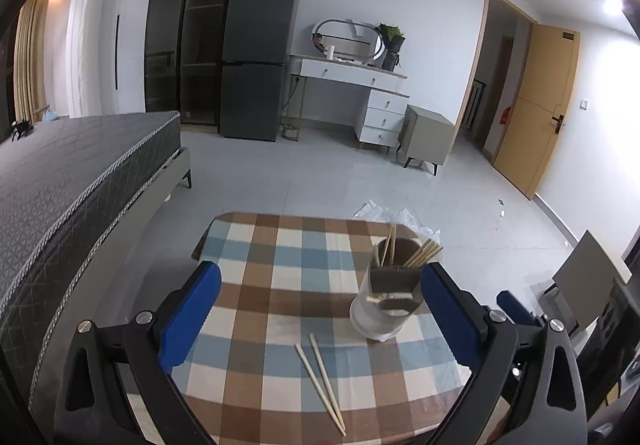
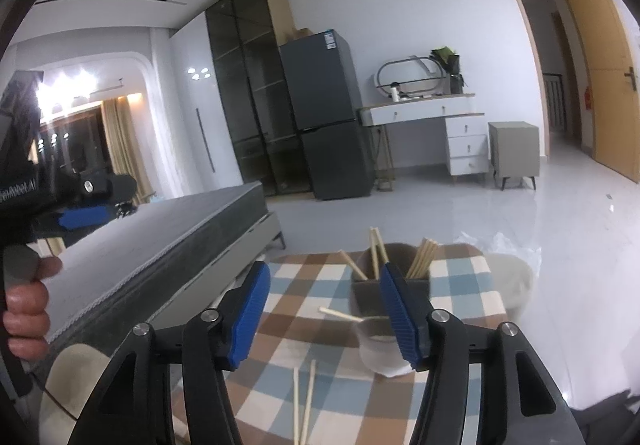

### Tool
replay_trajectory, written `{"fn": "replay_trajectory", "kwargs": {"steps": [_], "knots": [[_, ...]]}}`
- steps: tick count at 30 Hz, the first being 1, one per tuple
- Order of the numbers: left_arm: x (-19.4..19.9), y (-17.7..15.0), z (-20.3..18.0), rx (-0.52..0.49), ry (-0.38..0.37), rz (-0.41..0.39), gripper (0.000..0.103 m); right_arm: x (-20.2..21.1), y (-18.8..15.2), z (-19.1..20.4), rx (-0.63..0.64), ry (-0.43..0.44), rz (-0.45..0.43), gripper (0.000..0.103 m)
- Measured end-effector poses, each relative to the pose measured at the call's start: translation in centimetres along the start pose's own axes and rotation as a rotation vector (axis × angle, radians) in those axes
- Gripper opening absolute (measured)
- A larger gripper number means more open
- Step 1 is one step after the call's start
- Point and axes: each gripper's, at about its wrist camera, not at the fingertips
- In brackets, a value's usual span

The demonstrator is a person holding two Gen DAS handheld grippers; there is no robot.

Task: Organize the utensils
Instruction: 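Lower both grippers toward the last two chopsticks on the cloth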

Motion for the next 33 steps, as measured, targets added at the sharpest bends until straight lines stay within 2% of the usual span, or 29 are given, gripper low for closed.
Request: {"fn": "replay_trajectory", "kwargs": {"steps": [4, 13, 17, 20, 23, 25, 27, 29, 31, 33], "knots": [[0.0, -2.6, 1.7, 0.036, 0.016, -0.041, 0.097, -0.2, -0.8, 0.6, 0.007, 0.008, 0.011, 0.067], [-4.1, -7.5, 5.4, 0.081, 0.064, 0.049, 0.097, -2.9, -4.7, 2.6, 0.103, 0.048, 0.151, 0.071], [-6.6, -9.6, 7.1, 0.111, 0.101, 0.121, 0.097, -4.9, -6.9, 3.3, 0.155, 0.074, 0.267, 0.073], [-7.8, -10.9, 8.3, 0.136, 0.115, 0.163, 0.097, -7.4, -8.9, 4.1, 0.214, 0.083, 0.393, 0.073], [-8.9, -11.6, 9.7, 0.170, 0.140, 0.198, 0.097, -10.8, -11.4, 4.4, 0.248, 0.097, 0.563, 0.073], [-9.2, -11.6, 10.6, 0.200, 0.149, 0.210, 0.097, -12.4, -12.9, 4.5, 0.241, 0.115, 0.645, 0.071], [-9.4, -11.3, 11.3, 0.212, 0.161, 0.210, 0.097, -14.4, -14.3, 4.6, 0.232, 0.135, 0.719, 0.062], [-9.5, -11.2, 11.9, 0.229, 0.170, 0.212, 0.097, -15.9, -15.3, 4.6, 0.208, 0.139, 0.763, 0.060], [-9.8, -11.2, 12.5, 0.251, 0.174, 0.220, 0.097, -17.5, -16.1, 4.5, 0.180, 0.123, 0.799, 0.052], [-10.1, -11.2, 13.2, 0.282, 0.173, 0.241, 0.097, -18.8, -16.6, 4.4, 0.163, 0.094, 0.810, 0.037]]}}
Point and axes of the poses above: each gripper's, at about its wrist camera, not at the fingertips, and x roughly against the way its jaws point, z to its left, y to its top, and after that the axes turned 6 degrees about -z, right-handed
